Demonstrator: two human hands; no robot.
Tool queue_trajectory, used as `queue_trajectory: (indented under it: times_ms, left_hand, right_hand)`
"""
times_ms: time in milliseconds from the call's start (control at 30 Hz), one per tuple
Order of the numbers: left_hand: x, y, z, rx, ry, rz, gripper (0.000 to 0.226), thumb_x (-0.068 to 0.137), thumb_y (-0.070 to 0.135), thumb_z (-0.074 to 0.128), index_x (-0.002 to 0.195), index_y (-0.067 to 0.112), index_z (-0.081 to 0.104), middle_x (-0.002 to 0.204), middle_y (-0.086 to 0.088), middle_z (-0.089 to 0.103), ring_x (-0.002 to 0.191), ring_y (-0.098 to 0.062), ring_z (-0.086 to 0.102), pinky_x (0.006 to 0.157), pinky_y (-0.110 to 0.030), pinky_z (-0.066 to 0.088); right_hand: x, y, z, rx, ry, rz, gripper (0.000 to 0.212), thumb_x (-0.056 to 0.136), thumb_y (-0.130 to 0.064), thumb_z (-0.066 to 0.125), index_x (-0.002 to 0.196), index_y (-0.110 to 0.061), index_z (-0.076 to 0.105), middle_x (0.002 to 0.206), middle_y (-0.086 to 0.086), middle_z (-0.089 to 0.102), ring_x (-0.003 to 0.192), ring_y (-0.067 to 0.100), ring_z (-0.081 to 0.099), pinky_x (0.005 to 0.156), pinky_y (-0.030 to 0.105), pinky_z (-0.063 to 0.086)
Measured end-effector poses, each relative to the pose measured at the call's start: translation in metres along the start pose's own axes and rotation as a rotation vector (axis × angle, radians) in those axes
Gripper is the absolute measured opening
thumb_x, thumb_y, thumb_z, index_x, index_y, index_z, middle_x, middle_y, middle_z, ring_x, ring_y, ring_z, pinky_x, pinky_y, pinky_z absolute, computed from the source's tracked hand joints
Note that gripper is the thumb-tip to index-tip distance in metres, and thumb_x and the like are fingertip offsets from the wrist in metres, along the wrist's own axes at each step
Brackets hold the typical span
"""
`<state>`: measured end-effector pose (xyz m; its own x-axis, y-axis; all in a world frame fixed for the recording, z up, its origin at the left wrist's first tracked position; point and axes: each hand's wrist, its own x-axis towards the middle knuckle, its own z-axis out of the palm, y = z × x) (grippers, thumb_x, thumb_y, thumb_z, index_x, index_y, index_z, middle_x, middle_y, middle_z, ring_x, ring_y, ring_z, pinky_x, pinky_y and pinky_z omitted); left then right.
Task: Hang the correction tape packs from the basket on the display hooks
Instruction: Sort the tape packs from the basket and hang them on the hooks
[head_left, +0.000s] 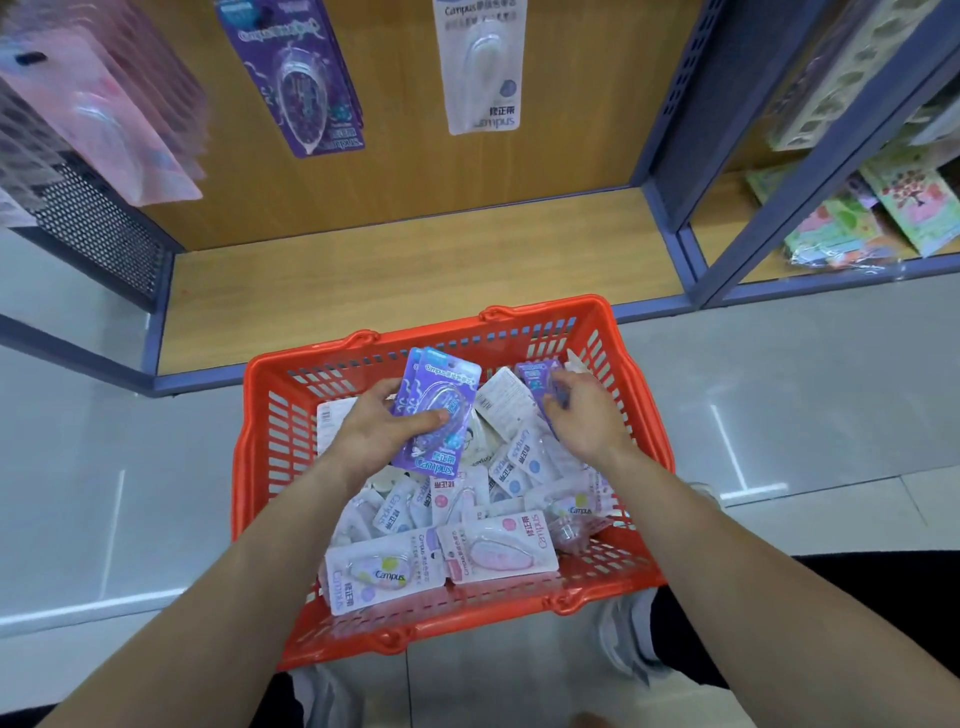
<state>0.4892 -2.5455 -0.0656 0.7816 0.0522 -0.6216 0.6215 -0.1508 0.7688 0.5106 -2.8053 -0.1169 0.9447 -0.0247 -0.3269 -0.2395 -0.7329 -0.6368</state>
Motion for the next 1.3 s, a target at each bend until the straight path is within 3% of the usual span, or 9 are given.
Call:
queue_trajectory:
  times_ms: [200,300,400,500,767,900,1000,1200,1300]
  left_hand:
    - [0.005,-0.006,0.0,-0.019,-0.02,-0.015,0.06,0.077,0.019,0.088,0.129,0.015,0.057,0.109,-0.005,0.077,0.092,-0.026,0.077,0.088,-0.05,0.061]
    - [0.007,-0.009,0.001,-0.022,-0.014,-0.026,0.051,0.078,0.018,0.088,0.12,0.019,0.059,0.109,-0.005,0.077,0.093,-0.026,0.077,0.089,-0.048,0.061]
    - [0.008,-0.013,0.001,-0.005,-0.002,-0.023,0.04,0.079,0.017,0.087,0.108,0.026,0.061,0.107,-0.003,0.077,0.089,-0.022,0.077,0.08,-0.039,0.061]
    - [0.008,-0.015,0.0,0.011,0.011,-0.027,0.046,0.078,0.021,0.088,0.115,0.024,0.061,0.107,-0.001,0.077,0.09,-0.022,0.077,0.079,-0.037,0.061]
    - [0.002,-0.008,-0.004,-0.003,0.048,-0.028,0.056,0.079,0.018,0.088,0.126,0.015,0.058,0.11,-0.004,0.076,0.091,-0.022,0.076,0.075,-0.033,0.06]
    - [-0.008,0.002,-0.004,-0.008,0.058,-0.006,0.048,0.08,0.018,0.086,0.118,0.02,0.057,0.108,-0.003,0.075,0.092,-0.022,0.075,0.073,-0.031,0.059]
    - [-0.016,0.008,-0.006,-0.012,0.072,0.021,0.05,0.079,0.017,0.087,0.119,0.019,0.058,0.11,-0.003,0.075,0.094,-0.023,0.076,0.079,-0.035,0.061]
    - [-0.041,0.037,-0.02,-0.018,0.098,0.089,0.061,0.074,0.017,0.092,0.125,0.013,0.059,0.109,-0.005,0.077,0.094,-0.025,0.076,0.091,-0.048,0.06]
    - [-0.059,0.067,-0.033,0.026,0.132,0.171,0.054,0.071,0.018,0.094,0.114,0.018,0.061,0.109,-0.004,0.077,0.094,-0.024,0.076,0.091,-0.046,0.06]
  right_hand:
    - [-0.006,-0.001,0.01,-0.09,0.026,-0.01,0.028,0.095,-0.018,0.062,0.118,-0.004,0.067,0.103,0.017,0.073,0.096,0.035,0.068,0.09,0.038,0.053]
    - [-0.011,0.0,0.008,-0.015,-0.026,0.011,0.019,0.093,-0.018,0.066,0.11,-0.015,0.074,0.093,0.001,0.075,0.084,0.019,0.067,0.084,0.032,0.054]
    - [-0.013,0.001,0.008,0.017,-0.043,0.007,0.026,0.092,-0.018,0.072,0.118,-0.021,0.07,0.118,-0.002,0.066,0.106,0.017,0.063,0.097,0.026,0.045]
    - [-0.013,-0.002,0.012,-0.025,-0.081,0.039,0.039,0.092,-0.027,0.072,0.129,-0.022,0.063,0.128,0.003,0.065,0.118,0.023,0.061,0.106,0.038,0.045]
    - [-0.017,-0.001,0.011,0.144,-0.231,0.187,0.086,0.07,-0.037,0.093,0.14,-0.013,0.05,0.125,0.002,0.068,0.106,0.019,0.066,0.094,0.036,0.054]
    - [-0.022,-0.006,0.005,0.058,-0.311,0.232,0.076,0.063,-0.052,0.093,0.116,-0.019,0.051,0.103,-0.005,0.064,0.096,0.017,0.062,0.08,0.031,0.051]
    - [-0.029,-0.01,0.0,0.074,-0.353,0.18,0.066,0.072,-0.04,0.092,0.118,-0.02,0.048,0.103,-0.007,0.057,0.099,0.019,0.057,0.069,0.026,0.044]
    - [-0.039,-0.044,-0.027,0.265,-0.469,0.027,0.061,0.075,-0.011,0.09,0.124,-0.027,0.057,0.127,0.002,0.059,0.111,0.018,0.059,0.091,0.036,0.056]
    - [-0.047,-0.086,-0.059,0.322,-0.501,-0.085,0.059,0.08,-0.007,0.086,0.132,-0.017,0.06,0.121,-0.006,0.065,0.116,0.011,0.061,0.093,0.026,0.053]
